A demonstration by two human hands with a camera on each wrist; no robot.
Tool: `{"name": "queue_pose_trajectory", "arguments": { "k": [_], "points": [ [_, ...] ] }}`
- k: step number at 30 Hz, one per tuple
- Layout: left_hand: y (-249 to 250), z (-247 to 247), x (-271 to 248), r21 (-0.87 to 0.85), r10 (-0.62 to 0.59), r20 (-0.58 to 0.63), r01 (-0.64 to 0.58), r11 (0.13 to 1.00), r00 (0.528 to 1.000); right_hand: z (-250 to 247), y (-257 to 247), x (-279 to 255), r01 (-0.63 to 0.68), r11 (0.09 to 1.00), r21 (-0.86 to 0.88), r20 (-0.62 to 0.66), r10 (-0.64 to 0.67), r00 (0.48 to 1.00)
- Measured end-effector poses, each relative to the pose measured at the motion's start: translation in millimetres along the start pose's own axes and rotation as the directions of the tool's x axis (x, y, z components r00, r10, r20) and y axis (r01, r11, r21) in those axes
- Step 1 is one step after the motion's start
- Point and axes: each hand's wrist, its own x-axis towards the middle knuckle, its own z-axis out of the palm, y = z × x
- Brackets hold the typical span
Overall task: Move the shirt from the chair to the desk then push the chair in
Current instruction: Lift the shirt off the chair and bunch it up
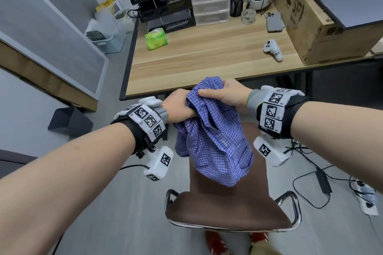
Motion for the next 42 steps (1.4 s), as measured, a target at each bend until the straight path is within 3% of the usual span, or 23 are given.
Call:
{"name": "queue_pose_trajectory", "arguments": {
  "k": [4,6,10,13,20,24,29,35,42],
  "points": [
    [-1.4,-7.5,-6.5,0.003,0.015,-0.009,-0.014,1.0,1.0,-17.7,9.6,2.4,0.06,0.94,-0.335,0.015,-0.059,0.998],
    [3.6,-12.3,-11.2,-0.008,0.089,-0.026,-0.09,0.996,0.996,-25.7,19.0,-1.5,0.09,0.91,-0.404,0.114,-0.047,0.992],
    [17.4,-20.0,-14.0,-0.075,0.099,0.012,-0.098,0.992,0.995,-20.6,36.7,-8.3,0.172,0.867,-0.467,0.294,-0.032,0.955],
    [26.0,-17.5,-10.9,-0.16,0.053,-0.029,-0.057,0.985,0.998,-7.9,35.8,-10.3,0.107,0.912,-0.395,0.225,-0.017,0.974],
    [35.8,-14.9,-13.7,-0.373,0.027,-0.13,-0.074,0.925,0.991,11.2,36.1,-7.2,0.103,0.902,-0.418,0.115,-0.06,0.992],
    [29.6,-16.2,-13.4,-0.442,-0.037,-0.139,-0.029,0.897,0.99,13.8,36.2,-8.1,0.083,0.942,-0.324,0.186,-0.022,0.982],
    [21.4,-32.2,-9.7,-0.56,-0.129,-0.272,-0.048,0.827,0.954,18.6,40.2,-13.1,0.052,0.965,-0.257,0.266,0.019,0.964],
    [7.1,-50.6,-6.1,-0.586,-0.162,-0.294,-0.044,0.809,0.942,24.2,50.2,-15.1,0.043,0.945,-0.325,0.306,0.061,0.95],
    [-17.1,-70.7,5.6,-0.451,-0.176,-0.29,0.028,0.892,0.941,7.1,36.8,-6.2,0.039,0.868,-0.495,0.027,-0.03,0.999]
  ]
}}
